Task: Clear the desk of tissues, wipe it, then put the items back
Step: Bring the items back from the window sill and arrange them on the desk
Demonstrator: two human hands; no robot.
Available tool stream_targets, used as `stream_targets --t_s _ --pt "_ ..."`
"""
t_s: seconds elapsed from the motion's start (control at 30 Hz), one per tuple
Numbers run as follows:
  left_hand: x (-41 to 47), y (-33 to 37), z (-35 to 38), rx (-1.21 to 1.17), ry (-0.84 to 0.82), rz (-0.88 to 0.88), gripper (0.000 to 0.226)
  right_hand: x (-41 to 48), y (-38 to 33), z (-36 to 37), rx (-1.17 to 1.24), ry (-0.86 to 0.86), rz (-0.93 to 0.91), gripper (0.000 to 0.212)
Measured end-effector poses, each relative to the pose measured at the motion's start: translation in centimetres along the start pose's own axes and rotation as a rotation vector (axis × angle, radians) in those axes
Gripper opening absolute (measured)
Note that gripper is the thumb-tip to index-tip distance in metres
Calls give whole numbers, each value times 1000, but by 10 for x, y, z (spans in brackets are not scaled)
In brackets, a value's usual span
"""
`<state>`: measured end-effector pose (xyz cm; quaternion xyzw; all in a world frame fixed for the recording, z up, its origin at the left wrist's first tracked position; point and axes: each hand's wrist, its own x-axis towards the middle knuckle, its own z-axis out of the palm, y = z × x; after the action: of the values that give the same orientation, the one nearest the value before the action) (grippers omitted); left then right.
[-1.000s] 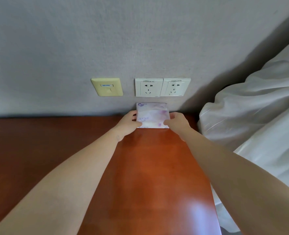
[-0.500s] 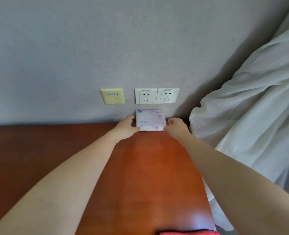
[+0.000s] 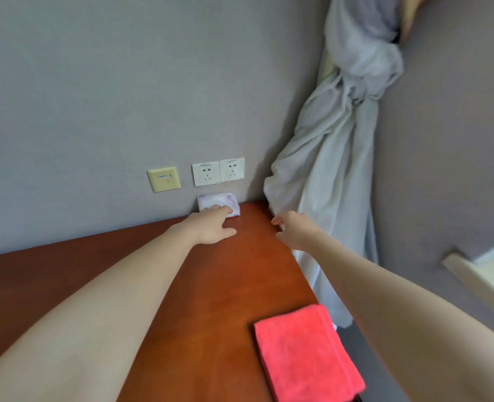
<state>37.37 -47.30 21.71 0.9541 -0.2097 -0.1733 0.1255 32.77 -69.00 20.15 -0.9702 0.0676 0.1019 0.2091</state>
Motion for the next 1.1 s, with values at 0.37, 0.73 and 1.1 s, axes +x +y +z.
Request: stream_targets --t_s 0.37,0.73,1.1 --pt "-30 177 47 101 -46 404 68 -205 143 -48 -18 217 385 39" --pt "-41 395 116 196 -172 756 70 -371 293 -89 147 511 783 43" --pt "-27 574 169 86 -270 864 78 -420 427 -138 286 621 948 51"
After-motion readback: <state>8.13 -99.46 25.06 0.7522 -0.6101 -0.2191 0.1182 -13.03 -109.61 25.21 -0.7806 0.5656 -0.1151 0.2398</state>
